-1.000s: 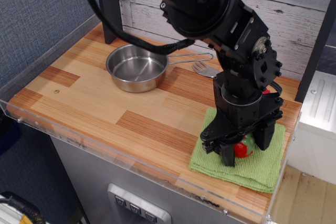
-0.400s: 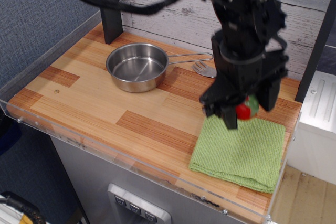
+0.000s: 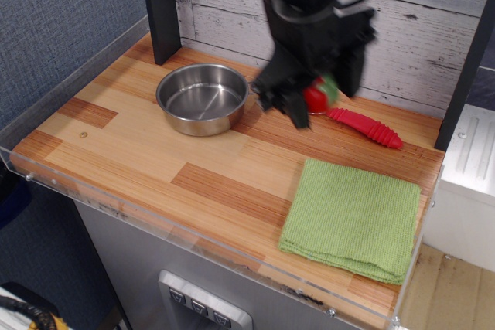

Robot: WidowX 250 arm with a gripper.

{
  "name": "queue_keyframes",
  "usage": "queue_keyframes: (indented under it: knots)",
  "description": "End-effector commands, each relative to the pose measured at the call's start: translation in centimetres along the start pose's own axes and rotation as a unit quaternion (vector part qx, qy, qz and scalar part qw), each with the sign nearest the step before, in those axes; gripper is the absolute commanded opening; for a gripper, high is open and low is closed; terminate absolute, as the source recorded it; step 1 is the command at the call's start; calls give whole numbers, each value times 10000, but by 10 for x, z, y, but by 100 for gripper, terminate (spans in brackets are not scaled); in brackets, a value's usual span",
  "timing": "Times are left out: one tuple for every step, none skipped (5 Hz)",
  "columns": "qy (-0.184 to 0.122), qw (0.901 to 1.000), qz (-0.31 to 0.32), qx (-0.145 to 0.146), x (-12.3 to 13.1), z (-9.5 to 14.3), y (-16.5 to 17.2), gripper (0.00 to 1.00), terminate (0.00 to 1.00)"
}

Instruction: Take the strawberry off the green cloth and put it to the left of the pot.

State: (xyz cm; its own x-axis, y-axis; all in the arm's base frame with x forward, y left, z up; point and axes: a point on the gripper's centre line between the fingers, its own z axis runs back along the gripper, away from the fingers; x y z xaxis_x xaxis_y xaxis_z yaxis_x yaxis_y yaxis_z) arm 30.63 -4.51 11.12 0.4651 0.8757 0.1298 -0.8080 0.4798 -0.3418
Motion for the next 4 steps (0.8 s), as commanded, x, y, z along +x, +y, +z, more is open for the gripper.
queue_keyframes:
  knots:
    - [-526,9963,614,-286,65,34,25,0,0]
    - [-657,9926,984,-264,88,36,47,0,0]
    - [-720,9898,1221,-111,105,31,67,0,0]
    - [-694,9882,1364,20,115,22,82,0,0]
